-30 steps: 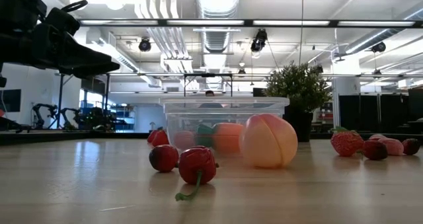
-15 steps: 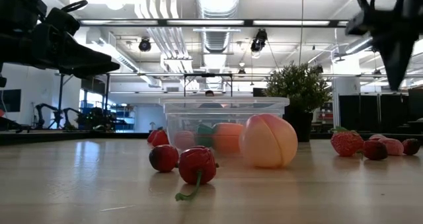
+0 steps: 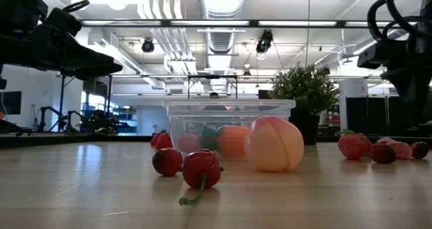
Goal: Pick and placing Produce into tupperware
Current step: Put the cherry into the transparent bin
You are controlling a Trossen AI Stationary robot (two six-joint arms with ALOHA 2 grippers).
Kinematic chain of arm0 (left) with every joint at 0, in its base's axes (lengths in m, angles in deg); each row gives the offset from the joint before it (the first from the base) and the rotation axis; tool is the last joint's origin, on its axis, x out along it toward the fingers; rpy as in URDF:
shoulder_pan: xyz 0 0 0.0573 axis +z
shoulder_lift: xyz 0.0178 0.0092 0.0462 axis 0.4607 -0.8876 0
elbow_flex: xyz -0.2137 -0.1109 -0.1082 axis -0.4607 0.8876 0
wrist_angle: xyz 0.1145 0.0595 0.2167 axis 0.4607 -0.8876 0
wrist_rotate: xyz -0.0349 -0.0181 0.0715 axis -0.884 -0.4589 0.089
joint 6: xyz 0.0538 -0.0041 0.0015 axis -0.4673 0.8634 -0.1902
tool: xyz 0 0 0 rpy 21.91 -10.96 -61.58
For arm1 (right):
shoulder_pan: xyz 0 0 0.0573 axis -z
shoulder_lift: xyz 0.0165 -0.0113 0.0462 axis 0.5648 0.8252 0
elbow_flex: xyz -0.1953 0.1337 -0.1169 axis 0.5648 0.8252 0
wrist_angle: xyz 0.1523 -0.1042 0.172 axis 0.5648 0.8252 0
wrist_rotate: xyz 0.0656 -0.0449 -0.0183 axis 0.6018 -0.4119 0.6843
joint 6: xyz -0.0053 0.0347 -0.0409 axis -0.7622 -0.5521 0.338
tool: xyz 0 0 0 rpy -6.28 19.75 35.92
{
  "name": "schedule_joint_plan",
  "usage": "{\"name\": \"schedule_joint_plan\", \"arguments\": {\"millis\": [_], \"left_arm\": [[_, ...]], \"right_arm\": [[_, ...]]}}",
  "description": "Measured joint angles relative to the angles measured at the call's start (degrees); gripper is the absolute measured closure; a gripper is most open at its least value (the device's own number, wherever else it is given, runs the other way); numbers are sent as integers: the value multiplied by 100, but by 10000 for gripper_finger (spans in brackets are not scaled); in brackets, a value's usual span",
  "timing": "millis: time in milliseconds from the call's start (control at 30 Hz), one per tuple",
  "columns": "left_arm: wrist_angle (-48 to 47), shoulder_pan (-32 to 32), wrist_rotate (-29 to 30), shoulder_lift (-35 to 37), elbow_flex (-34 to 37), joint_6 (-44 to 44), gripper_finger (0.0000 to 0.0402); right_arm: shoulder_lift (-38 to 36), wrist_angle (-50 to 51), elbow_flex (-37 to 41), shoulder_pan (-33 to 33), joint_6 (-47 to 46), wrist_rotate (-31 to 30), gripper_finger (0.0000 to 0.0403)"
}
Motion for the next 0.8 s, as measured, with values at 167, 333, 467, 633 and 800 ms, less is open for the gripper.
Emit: {"name": "schedule_joint_plan", "arguments": {"millis": [167, 333, 467, 633, 800], "left_arm": [[0, -2, 2, -2, -1, 0, 119], [0, 0, 1, -2, -1, 0, 119], [2, -2, 0, 0, -1, 0, 119], [-2, 0, 0, 0, -2, 0, 119], [0, -1, 1, -1, 0, 0, 119]], "right_arm": [[254, -125, -8, 29, 4, -74, 214], [476, -171, -11, 32, 7, -71, 236], [514, -207, -16, 54, -4, -84, 246], [511, -233, -16, 169, 2, -211, 247], [519, -284, -14, 237, 9, -222, 243]]}}
